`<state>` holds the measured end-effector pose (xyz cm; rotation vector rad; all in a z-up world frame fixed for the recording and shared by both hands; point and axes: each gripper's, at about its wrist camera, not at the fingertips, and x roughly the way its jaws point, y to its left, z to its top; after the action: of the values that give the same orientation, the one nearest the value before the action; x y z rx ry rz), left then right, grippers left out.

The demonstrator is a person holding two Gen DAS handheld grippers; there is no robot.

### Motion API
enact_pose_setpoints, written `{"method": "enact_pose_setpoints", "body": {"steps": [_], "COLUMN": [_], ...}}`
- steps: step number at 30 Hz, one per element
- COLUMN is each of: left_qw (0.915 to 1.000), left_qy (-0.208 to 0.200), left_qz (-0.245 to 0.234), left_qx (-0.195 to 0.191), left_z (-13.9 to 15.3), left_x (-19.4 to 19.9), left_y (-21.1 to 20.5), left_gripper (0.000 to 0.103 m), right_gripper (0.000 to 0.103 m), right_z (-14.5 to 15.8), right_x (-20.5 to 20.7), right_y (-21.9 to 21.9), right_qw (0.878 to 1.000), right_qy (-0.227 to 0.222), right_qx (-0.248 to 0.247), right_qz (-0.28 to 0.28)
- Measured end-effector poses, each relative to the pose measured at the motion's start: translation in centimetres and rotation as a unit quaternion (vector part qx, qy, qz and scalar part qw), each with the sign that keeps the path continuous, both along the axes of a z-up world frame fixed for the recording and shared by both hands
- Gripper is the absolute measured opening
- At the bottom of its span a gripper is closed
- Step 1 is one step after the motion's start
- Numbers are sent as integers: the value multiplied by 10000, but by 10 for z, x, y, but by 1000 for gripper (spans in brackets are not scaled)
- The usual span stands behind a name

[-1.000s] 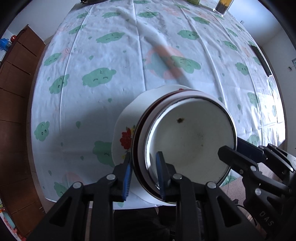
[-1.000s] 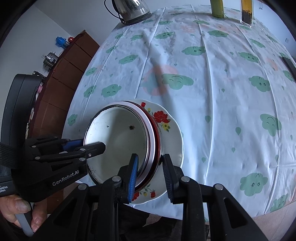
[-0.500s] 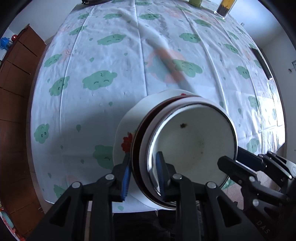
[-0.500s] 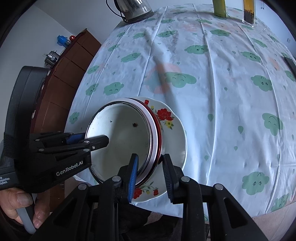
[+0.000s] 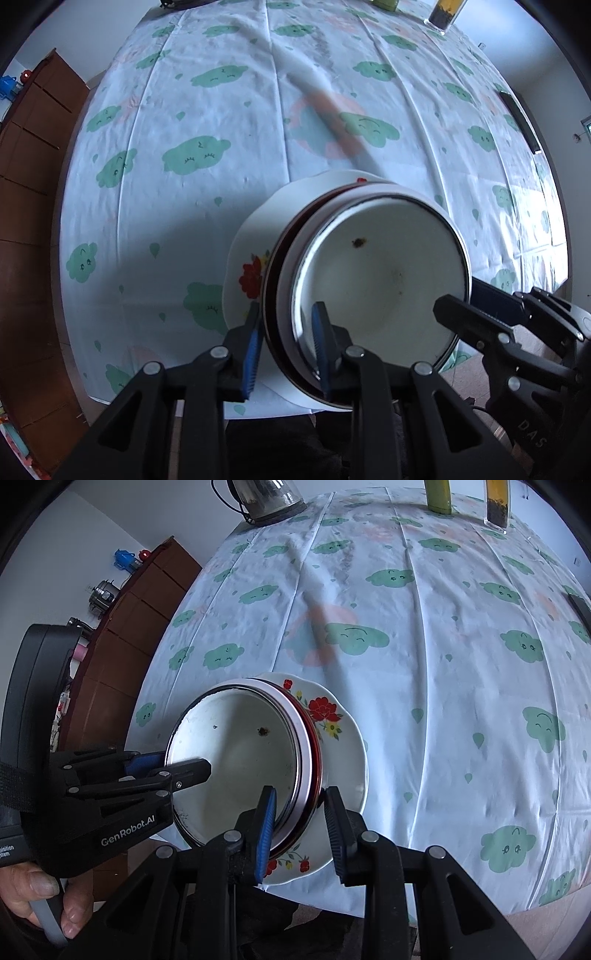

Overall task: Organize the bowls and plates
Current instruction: 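Lower the bowl stack onto the red-flower plate stack with both grippers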

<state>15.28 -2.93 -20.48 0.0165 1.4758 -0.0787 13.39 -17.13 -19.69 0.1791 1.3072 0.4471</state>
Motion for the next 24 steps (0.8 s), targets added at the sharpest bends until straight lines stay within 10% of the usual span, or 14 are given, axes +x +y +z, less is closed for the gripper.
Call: {"method": "enact_pose_setpoints", "body": {"steps": [24], "left_qw": [9998], "left_qy": [-101], "left_qz": [57], "left_qx": [-132], "left_z": [5], "left_x": [-5], "left_y": [3], "left_gripper": [40], "right_gripper": [35], "right_z": [5], "right_x": [-6], "right_y": [1], "right_qw": [9999], "right_qy": [-168], "right_qx": [-6], "right_qz": [19]}}
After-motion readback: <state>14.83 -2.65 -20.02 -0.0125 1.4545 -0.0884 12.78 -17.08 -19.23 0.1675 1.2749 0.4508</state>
